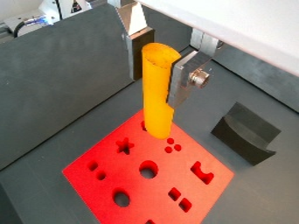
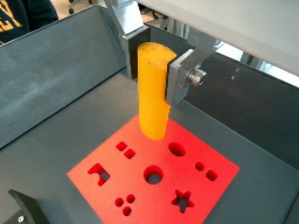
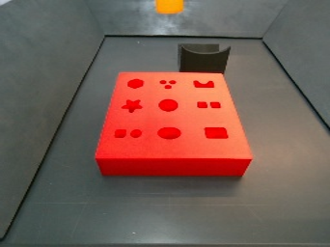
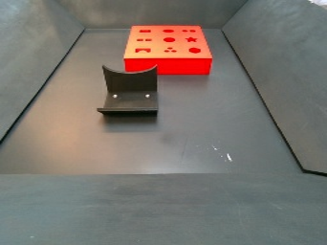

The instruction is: Insert the oval object.

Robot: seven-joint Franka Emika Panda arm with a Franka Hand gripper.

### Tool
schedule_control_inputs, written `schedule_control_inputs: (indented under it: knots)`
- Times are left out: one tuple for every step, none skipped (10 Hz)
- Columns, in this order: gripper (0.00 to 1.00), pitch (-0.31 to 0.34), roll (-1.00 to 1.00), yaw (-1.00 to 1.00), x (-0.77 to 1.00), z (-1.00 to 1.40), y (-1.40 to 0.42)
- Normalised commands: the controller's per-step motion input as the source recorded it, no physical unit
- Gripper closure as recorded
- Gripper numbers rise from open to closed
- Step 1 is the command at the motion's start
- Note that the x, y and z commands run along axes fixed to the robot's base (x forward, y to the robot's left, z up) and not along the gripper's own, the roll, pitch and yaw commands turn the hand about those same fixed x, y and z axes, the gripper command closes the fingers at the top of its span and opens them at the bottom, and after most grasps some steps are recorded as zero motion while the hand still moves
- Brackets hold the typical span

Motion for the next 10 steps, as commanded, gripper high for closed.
schedule_control_inputs:
  knots:
    - [1.0,-0.014,0.0,0.04,0.29,-0.17,-0.22]
    - [1.0,0.0,0.14,0.22,0.44,-0.37,-0.56]
    - [1.0,0.021,0.17,0.23,0.44,-0.54,-0.53]
    - [1.0,0.029,0.12,0.22,0.49,-0.61,-0.55]
    - [1.0,0.034,0.15,0.21,0.45,-0.69,-0.54]
    - [1.0,0.074,0.18,0.26,0.32,-0.79,-0.51]
    - [1.0,0.077,0.17,0.24,0.37,-0.83,-0.5]
    - [1.0,0.06,0.16,0.19,0.18,-0.87,-0.42]
    - [1.0,0.099,0.17,0.13,0.14,-0.84,-0.36]
    - [1.0,0.103,0.15,0.05,0.07,-0.87,-0.25]
